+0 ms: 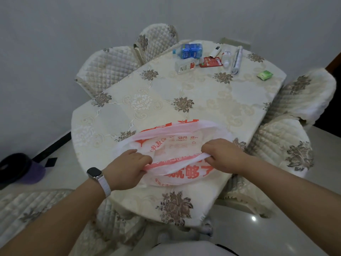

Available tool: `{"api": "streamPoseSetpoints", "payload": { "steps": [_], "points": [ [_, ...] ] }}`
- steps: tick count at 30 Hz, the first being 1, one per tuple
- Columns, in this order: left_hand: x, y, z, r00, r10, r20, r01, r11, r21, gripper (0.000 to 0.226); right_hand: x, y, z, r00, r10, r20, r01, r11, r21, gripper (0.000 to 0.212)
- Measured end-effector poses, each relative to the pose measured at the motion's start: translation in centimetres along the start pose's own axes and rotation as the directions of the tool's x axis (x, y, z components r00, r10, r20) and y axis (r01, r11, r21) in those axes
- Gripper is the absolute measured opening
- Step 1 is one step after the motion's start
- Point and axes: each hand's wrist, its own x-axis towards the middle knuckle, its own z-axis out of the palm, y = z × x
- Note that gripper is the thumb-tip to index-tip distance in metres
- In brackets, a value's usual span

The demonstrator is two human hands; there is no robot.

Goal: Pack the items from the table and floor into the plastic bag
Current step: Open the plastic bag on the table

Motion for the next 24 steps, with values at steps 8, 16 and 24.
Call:
{"api": "streamPoseSetpoints", "payload": {
  "steps": [8,16,24],
  "points": [
    [1.0,-0.7,-0.3,0.999,-0.023,0.032,0.023,1.000,-0.005,0.015,-0.6,1.7,-1.0,0.995,0.045,0.093,-0.038,0.996,-0.078,0.014],
    [0.5,1.6,-0.3,0.999,-0.012,-0.052,0.001,0.981,-0.193,0.051,-1.6,0.1,0.2,0.995,-0.070,-0.077,0.067,0.997,-0.049,0.042],
    [0.6,2.9,-1.3,0.962,-0.022,-0.272,-0.045,0.970,-0.238,0.049,-3.4,-2.4,-1.0,0.965,-0.009,-0.263,0.000,0.999,-0.035,0.053]
  ]
}}
